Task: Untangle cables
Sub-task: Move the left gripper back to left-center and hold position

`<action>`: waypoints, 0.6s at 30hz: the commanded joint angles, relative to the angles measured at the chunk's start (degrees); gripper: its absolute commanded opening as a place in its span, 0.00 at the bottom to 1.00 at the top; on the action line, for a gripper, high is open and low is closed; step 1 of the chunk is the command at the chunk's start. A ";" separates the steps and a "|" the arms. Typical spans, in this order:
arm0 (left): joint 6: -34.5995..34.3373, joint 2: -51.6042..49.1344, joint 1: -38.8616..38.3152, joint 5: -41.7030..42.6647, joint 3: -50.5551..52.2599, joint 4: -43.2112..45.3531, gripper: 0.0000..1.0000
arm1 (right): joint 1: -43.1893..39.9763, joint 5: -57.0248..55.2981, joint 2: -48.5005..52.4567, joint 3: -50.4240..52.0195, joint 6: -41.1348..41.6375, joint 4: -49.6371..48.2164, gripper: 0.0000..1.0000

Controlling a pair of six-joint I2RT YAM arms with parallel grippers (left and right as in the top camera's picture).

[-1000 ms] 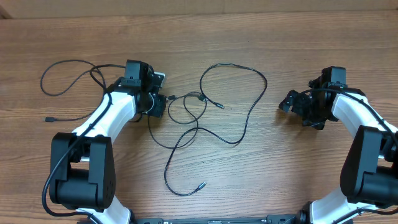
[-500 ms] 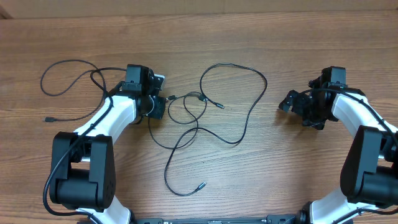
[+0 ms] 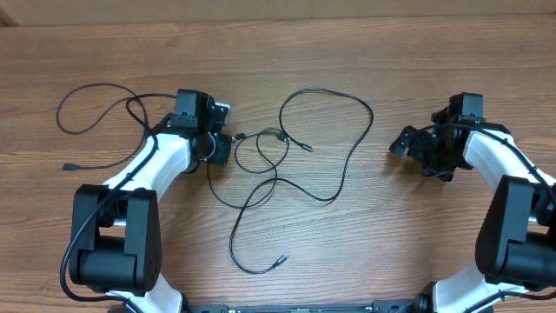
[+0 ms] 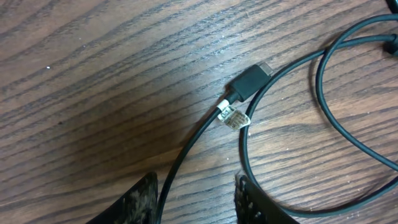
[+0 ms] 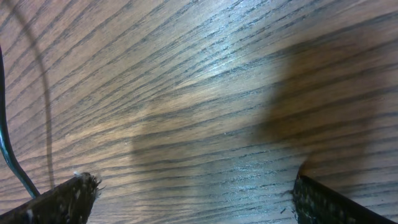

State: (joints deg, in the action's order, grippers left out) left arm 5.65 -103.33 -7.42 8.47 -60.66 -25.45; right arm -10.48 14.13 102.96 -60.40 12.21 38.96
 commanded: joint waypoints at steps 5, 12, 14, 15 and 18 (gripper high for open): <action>-1.01 -0.92 -0.11 -2.64 0.52 0.39 0.41 | -0.11 -0.61 -1.27 0.35 0.00 -0.28 1.00; -0.98 -3.28 -0.11 -2.71 0.52 0.68 0.29 | -0.09 -0.59 -1.27 0.35 0.00 -0.28 1.00; -0.98 -3.50 -0.11 -2.71 0.52 0.68 0.18 | -0.11 -0.61 -1.27 0.35 0.00 -0.28 1.00; -0.98 -3.50 -0.11 -2.71 0.52 0.68 0.14 | -0.09 -0.61 -1.27 0.35 0.00 -0.28 1.00; -1.01 -3.48 -0.11 -2.67 0.50 0.72 0.04 | -0.09 -0.61 -1.27 0.35 0.02 -0.28 1.00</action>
State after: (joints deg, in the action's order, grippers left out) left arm 4.64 -106.15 -7.42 6.17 -60.66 -24.97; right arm -10.46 14.11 102.96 -60.40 12.21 38.96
